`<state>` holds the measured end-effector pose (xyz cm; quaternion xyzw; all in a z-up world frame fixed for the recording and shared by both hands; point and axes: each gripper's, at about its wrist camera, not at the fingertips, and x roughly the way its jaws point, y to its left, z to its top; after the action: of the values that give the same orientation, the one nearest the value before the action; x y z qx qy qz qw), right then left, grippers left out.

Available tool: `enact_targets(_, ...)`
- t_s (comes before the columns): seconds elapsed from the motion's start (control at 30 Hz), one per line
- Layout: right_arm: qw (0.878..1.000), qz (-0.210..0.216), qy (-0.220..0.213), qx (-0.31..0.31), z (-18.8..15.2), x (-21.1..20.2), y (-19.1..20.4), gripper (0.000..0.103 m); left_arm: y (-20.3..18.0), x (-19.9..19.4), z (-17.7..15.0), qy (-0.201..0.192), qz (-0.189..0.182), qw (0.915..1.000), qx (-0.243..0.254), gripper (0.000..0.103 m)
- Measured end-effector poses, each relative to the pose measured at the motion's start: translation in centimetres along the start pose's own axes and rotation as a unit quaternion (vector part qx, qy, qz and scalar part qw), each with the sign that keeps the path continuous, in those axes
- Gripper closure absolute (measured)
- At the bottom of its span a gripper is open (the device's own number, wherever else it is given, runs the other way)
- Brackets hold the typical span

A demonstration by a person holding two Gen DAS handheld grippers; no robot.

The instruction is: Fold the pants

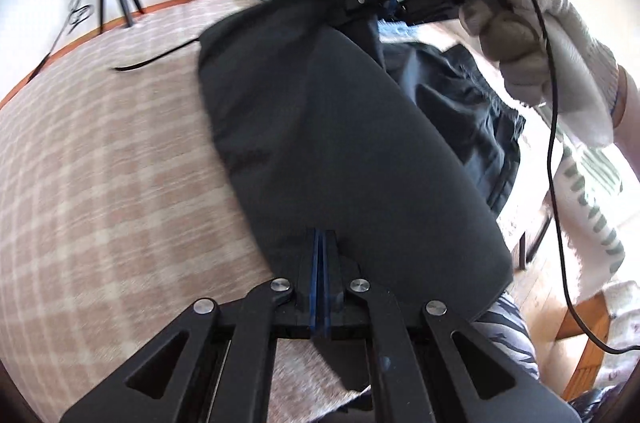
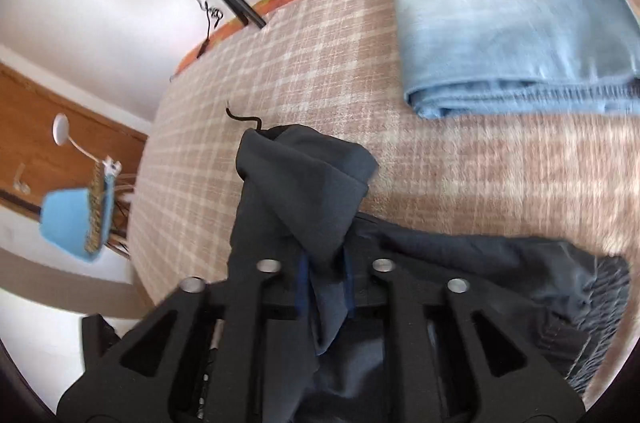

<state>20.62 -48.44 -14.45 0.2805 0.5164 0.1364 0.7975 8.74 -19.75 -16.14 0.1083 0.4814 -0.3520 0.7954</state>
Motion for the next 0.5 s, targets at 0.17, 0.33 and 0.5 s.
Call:
enact_targets(0.17, 0.998, 0.056, -0.015, 0.020, -3.0, -0.8, -1.5, 0.052, 0.1, 1.1, 0.0, 0.015, -0.011, 0.9998, 0.010, 0.103)
enact_targets(0.33, 0.998, 0.050, -0.010, 0.032, -5.0, 0.7, -1.7, 0.052, 1.6, 0.8, -0.6, 0.011, -0.029, 0.9994, -0.011, 0.103)
enact_targets(0.5, 0.995, 0.066, 0.006, 0.081, -4.9, 2.6, -2.6, 0.092, 1.8, 0.4, -0.8, 0.009, -0.029, 0.9994, -0.015, 0.103)
